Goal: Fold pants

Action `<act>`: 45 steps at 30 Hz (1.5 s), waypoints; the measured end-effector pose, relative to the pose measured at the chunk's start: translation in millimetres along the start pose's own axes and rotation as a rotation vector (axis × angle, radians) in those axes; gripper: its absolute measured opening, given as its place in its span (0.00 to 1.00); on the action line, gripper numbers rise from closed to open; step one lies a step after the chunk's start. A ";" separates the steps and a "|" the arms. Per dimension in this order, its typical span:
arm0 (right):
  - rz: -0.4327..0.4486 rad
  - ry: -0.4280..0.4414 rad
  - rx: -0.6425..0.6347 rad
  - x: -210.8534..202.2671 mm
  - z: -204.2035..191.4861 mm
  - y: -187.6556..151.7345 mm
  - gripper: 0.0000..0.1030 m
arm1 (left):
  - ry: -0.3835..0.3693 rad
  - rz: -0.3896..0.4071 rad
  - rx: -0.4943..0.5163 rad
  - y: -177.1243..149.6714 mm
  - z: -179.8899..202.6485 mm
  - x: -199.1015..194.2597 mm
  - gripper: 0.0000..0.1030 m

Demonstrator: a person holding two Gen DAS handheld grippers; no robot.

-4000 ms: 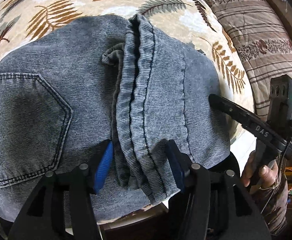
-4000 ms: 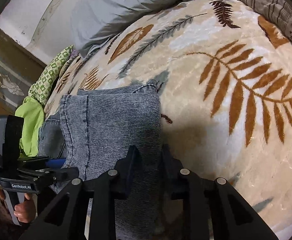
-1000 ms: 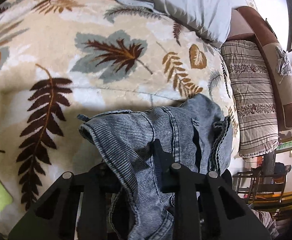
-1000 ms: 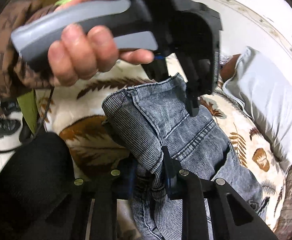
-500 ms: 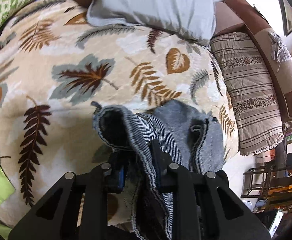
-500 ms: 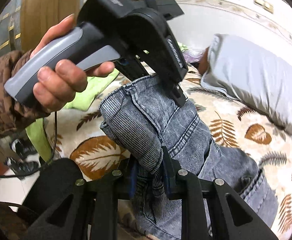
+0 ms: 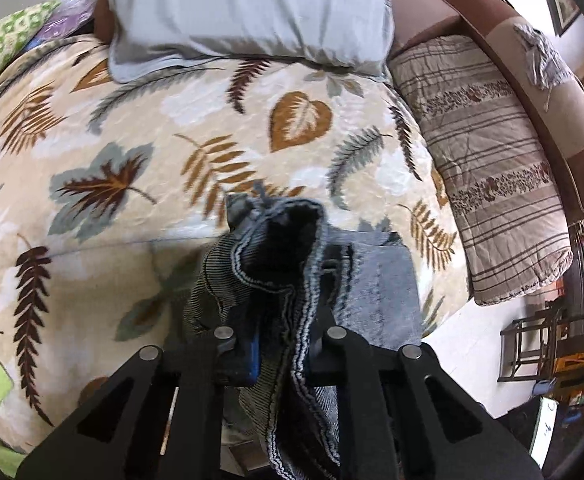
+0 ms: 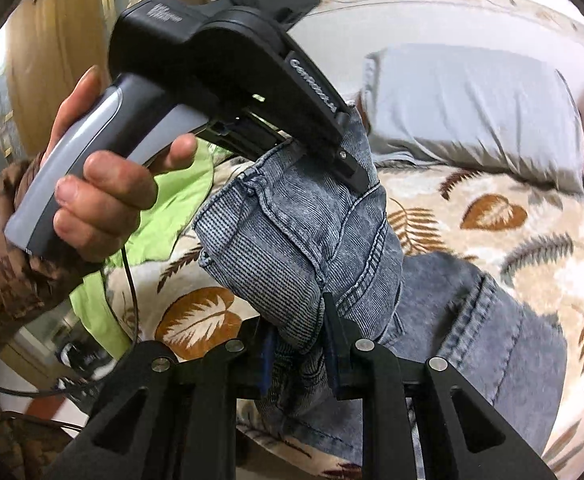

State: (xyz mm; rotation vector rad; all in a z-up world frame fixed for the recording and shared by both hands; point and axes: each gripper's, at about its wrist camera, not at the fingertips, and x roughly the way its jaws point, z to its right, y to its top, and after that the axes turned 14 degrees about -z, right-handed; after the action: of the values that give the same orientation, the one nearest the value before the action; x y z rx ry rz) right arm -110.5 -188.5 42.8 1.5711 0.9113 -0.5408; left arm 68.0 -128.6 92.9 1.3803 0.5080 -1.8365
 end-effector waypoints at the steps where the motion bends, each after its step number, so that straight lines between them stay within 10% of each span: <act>1: 0.004 0.010 0.024 -3.9 7.5 -2.6 0.19 | 0.000 -0.005 0.007 1.1 6.5 2.3 0.10; 34: 0.055 0.185 0.525 -37.8 157.6 -101.1 0.15 | 0.156 -0.263 0.133 43.1 167.6 156.0 0.10; 45: 0.005 0.199 0.671 -26.0 192.2 -137.4 0.21 | 0.281 -0.305 0.213 42.7 207.6 207.2 0.29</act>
State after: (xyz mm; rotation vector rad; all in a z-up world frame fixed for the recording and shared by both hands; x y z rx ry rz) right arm -207.5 -379.0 -60.9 2.2624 0.9231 -0.7443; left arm -53.9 -371.4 -25.7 1.8023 0.7148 -1.9916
